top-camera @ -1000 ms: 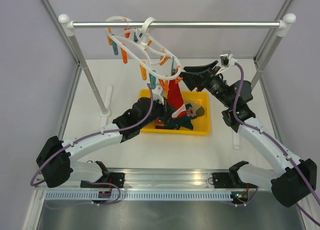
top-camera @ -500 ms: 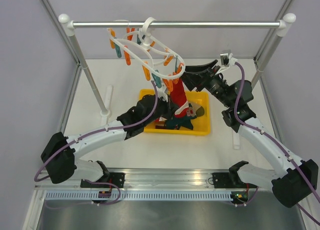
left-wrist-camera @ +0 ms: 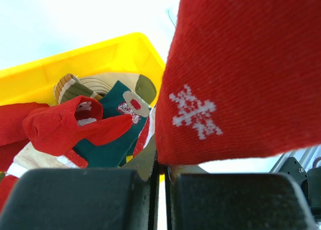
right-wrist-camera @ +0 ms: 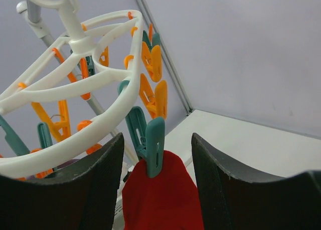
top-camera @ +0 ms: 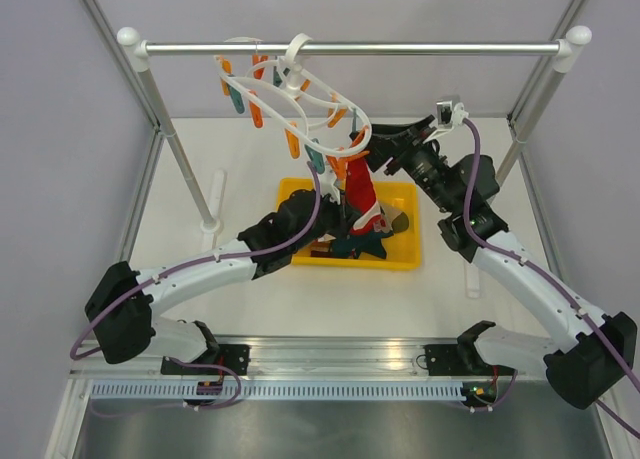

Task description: Remove the socks clipped to the hanger

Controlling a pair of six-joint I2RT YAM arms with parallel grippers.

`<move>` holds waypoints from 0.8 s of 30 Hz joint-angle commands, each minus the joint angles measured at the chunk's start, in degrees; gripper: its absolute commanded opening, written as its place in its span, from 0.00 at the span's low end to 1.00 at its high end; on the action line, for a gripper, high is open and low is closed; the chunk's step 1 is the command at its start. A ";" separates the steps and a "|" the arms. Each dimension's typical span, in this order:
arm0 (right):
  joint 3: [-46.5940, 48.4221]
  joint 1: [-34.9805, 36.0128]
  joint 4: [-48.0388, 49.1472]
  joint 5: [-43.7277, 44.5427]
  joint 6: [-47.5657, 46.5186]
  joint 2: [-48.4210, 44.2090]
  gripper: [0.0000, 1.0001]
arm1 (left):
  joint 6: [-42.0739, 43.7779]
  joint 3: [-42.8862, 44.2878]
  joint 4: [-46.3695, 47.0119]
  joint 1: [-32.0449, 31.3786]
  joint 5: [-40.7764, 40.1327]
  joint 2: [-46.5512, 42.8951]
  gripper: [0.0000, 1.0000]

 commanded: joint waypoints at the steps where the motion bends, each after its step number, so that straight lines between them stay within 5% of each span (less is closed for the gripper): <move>1: 3.52 2.26 -1.44 6.73 -3.36 0.22 0.61 | 0.72 2.61 0.04 -0.45 -1.81 0.51 0.02; 24: 0.89 9.73 2.06 28.09 -8.82 -0.57 0.60 | -0.60 5.16 -1.63 -1.68 -6.11 2.80 0.02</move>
